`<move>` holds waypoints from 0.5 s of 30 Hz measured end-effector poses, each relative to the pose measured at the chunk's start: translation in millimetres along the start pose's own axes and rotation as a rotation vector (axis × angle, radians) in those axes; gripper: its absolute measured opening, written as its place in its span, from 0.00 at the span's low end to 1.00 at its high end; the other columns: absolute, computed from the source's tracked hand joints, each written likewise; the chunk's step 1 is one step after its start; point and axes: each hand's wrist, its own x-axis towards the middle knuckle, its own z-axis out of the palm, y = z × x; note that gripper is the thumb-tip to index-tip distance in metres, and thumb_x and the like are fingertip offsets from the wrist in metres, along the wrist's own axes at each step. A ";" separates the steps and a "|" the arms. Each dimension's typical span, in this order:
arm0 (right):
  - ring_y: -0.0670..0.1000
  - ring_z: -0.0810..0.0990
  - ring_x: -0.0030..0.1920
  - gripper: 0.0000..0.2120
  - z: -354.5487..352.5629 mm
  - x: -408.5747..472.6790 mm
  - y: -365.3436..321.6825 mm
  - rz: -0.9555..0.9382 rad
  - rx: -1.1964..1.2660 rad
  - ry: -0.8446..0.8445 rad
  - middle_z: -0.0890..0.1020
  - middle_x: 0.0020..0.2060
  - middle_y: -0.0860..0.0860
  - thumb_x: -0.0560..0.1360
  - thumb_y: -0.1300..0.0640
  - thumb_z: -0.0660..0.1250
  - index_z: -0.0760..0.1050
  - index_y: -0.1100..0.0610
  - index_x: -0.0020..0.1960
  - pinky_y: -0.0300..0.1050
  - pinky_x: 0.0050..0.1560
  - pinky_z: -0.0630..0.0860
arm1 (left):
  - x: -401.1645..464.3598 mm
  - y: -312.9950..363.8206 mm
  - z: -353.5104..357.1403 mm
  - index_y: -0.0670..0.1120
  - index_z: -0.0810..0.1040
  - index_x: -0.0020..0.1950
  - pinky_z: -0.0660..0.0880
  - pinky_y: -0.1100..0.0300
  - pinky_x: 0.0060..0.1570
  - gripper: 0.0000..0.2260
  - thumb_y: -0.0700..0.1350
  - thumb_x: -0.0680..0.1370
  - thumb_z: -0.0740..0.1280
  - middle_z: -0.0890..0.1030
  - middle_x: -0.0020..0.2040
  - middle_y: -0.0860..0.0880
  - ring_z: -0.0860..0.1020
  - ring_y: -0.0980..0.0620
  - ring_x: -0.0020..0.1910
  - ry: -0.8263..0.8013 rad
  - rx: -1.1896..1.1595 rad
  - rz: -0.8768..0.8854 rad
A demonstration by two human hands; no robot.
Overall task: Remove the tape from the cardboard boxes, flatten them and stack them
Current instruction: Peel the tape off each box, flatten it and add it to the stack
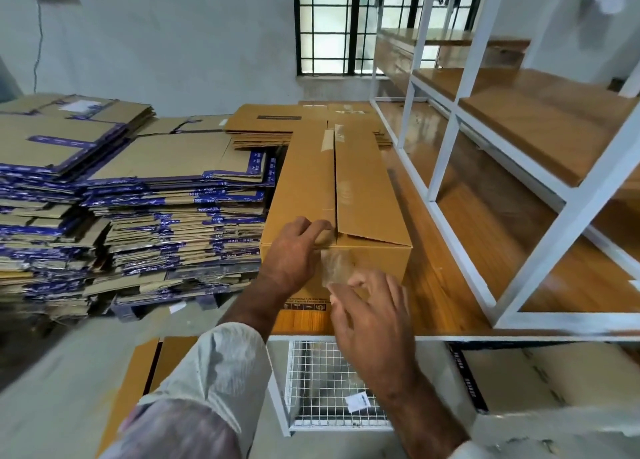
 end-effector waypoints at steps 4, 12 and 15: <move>0.53 0.78 0.51 0.15 -0.2 -13.0 -1.9 0.011 0.121 0.075 0.80 0.52 0.54 0.74 0.55 0.70 0.85 0.54 0.60 0.50 0.48 0.78 | -5.8 -0.4 10.8 0.57 0.64 0.65 0.76 0.48 0.60 0.25 0.44 0.75 0.74 0.72 0.66 0.43 0.72 0.44 0.62 -0.019 0.157 0.069; 0.51 0.76 0.55 0.11 -1.6 17.1 14.3 0.095 0.225 0.098 0.78 0.55 0.52 0.76 0.53 0.67 0.83 0.55 0.55 0.52 0.50 0.79 | -7.4 -9.6 20.1 0.59 0.63 0.65 0.73 0.45 0.67 0.26 0.50 0.75 0.75 0.66 0.72 0.42 0.68 0.42 0.69 -0.041 0.221 0.074; 0.51 0.74 0.61 0.16 10.1 42.4 31.9 0.232 0.132 0.020 0.76 0.61 0.50 0.76 0.45 0.65 0.78 0.51 0.61 0.56 0.60 0.75 | -11.5 -11.6 19.9 0.59 0.61 0.68 0.71 0.43 0.70 0.26 0.51 0.77 0.73 0.65 0.75 0.40 0.67 0.40 0.72 -0.057 0.251 0.092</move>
